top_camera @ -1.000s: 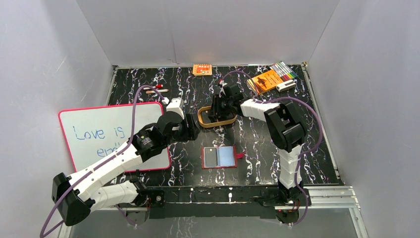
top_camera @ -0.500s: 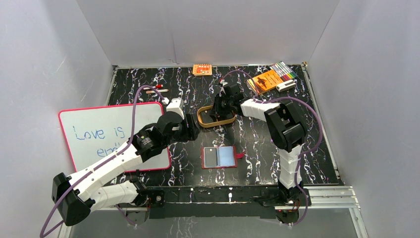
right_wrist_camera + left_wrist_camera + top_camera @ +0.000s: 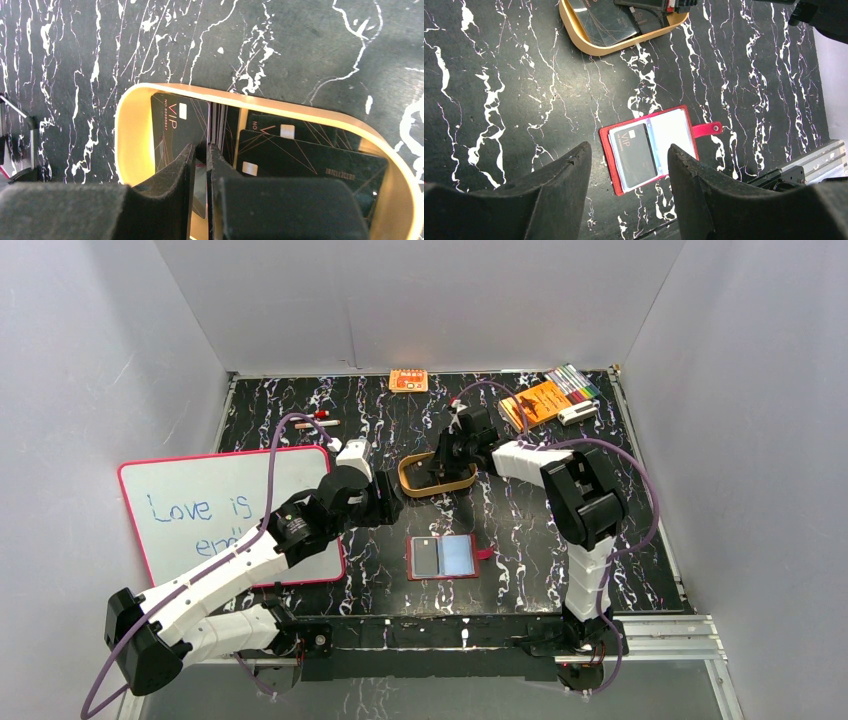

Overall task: Put the credit cards into the card holder
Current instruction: Pick up the credit card from the storage box.

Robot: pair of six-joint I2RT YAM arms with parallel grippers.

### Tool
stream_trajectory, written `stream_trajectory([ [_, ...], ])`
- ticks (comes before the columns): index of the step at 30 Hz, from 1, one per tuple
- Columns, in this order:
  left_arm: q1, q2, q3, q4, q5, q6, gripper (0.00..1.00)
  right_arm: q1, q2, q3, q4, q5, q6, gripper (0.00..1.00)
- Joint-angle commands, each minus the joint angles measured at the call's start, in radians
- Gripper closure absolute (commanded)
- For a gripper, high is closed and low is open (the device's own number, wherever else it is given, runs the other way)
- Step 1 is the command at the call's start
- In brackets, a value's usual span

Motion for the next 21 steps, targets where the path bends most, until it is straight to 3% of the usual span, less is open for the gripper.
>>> stream_trajectory([
  [1, -0.001, -0.004, -0.001, 0.005, -0.028, 0.0, 0.45, -0.022, -0.056, -0.025, 0.025, 0.002, -0.006, 0.89],
  [12, -0.001, -0.003, -0.003, 0.007, -0.024, -0.005, 0.45, -0.034, -0.112, -0.053, 0.05, -0.06, 0.036, 1.0],
  [21, -0.003, -0.014, -0.001, 0.001, -0.028, -0.006, 0.45, -0.037, -0.167, -0.069, 0.06, -0.14, 0.151, 1.0],
])
